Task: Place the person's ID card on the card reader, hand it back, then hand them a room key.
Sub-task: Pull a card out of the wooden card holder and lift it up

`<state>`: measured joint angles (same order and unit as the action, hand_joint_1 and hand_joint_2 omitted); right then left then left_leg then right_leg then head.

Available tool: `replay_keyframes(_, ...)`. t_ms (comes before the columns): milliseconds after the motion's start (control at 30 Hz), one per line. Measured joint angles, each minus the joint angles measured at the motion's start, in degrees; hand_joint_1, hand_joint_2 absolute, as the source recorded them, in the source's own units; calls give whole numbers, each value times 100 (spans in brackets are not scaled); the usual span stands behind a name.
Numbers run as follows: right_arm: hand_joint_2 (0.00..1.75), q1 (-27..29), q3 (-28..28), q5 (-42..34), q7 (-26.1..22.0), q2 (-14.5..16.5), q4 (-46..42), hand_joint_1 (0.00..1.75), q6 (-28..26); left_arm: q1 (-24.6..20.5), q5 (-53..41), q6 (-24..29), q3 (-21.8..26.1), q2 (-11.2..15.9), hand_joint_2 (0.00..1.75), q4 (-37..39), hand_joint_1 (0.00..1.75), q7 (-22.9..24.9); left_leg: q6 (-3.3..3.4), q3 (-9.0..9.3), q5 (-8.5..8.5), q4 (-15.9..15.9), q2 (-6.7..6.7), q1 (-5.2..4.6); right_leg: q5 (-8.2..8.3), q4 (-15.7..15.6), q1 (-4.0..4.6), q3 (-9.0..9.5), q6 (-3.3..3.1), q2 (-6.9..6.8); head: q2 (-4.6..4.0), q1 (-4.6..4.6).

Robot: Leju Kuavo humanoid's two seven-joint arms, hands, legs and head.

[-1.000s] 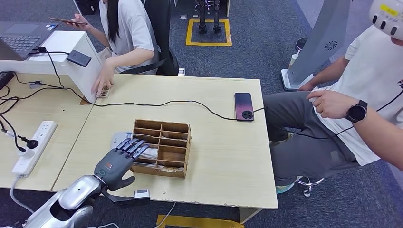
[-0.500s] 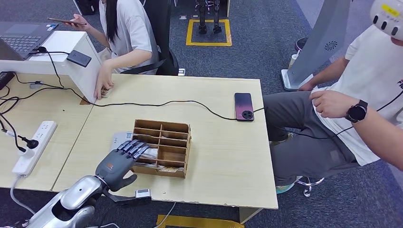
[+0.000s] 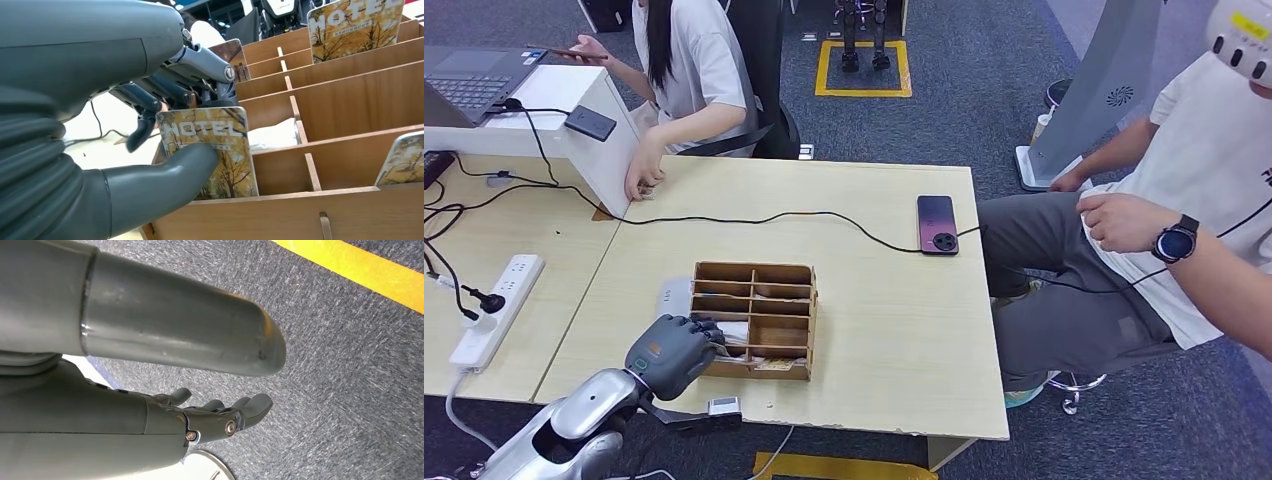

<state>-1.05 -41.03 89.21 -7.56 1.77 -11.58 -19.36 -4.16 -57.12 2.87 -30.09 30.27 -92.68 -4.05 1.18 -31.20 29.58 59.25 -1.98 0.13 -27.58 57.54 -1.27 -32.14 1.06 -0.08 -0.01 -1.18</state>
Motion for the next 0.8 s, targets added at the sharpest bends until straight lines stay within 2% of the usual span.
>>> replay_keyframes(367,0,-21,-6,22,-20,0,0,0,-9,-114,461,-4,38,49,175,-43,175,-152,0,0,-1,0,2,1,0,0,1,0,0,-2,1,0)
replay_keyframes(600,0,-25,-32,78,-74,-1,0,0,-8,-739,1164,-515,499,494,175,-590,175,-231,-5,-2,-5,2,3,9,5,2,11,-1,-7,-1,0,3)
replay_keyframes(800,0,-15,-88,66,-72,-4,0,0,17,-1775,2133,-1204,1259,1047,175,-1326,175,-204,-7,-5,-8,2,-3,15,10,2,19,-4,-15,2,0,6)
